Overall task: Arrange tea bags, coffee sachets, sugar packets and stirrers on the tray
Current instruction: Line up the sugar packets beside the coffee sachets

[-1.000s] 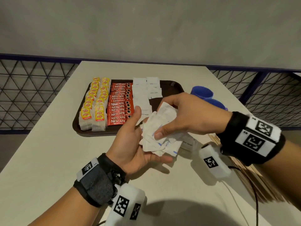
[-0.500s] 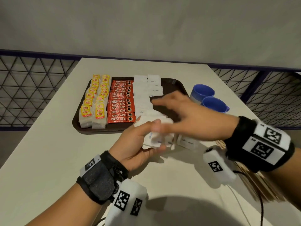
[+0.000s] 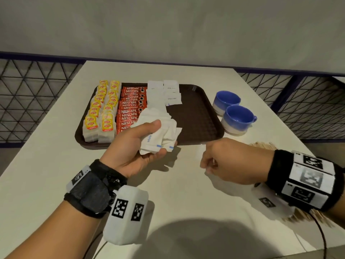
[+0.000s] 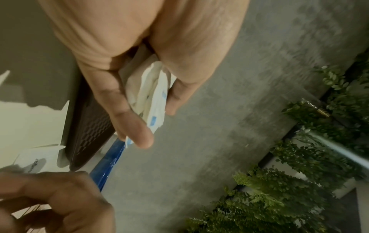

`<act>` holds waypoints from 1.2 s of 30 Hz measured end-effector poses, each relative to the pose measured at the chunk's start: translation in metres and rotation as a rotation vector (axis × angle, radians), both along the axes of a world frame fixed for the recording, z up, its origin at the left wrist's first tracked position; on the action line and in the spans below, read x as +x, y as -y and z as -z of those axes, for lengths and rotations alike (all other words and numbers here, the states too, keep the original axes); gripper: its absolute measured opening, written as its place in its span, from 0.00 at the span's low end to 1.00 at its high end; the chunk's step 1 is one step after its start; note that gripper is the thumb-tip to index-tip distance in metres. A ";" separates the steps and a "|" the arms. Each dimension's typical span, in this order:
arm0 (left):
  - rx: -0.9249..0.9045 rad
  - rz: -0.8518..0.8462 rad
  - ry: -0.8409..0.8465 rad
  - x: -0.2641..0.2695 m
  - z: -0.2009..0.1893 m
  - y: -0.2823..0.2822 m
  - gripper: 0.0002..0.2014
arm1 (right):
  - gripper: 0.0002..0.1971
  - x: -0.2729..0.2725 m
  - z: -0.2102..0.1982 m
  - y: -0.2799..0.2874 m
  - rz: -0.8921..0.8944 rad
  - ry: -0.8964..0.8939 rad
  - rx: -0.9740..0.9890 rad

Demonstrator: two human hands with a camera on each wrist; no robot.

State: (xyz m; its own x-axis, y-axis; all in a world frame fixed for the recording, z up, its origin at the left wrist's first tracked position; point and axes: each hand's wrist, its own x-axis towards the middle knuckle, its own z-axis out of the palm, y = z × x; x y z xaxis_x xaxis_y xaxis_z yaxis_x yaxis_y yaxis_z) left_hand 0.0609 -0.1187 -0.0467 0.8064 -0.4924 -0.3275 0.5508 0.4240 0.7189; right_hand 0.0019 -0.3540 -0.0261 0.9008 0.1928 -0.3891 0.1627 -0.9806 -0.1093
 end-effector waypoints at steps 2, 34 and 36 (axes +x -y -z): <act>0.006 0.018 0.015 0.000 -0.001 -0.001 0.19 | 0.08 0.003 -0.004 0.002 0.053 0.078 0.065; -0.005 -0.071 0.072 0.017 0.010 -0.010 0.30 | 0.06 0.019 -0.016 0.009 0.070 -0.071 0.208; -0.013 -0.074 0.062 0.017 0.009 -0.012 0.29 | 0.05 0.023 -0.029 0.011 0.130 -0.041 0.322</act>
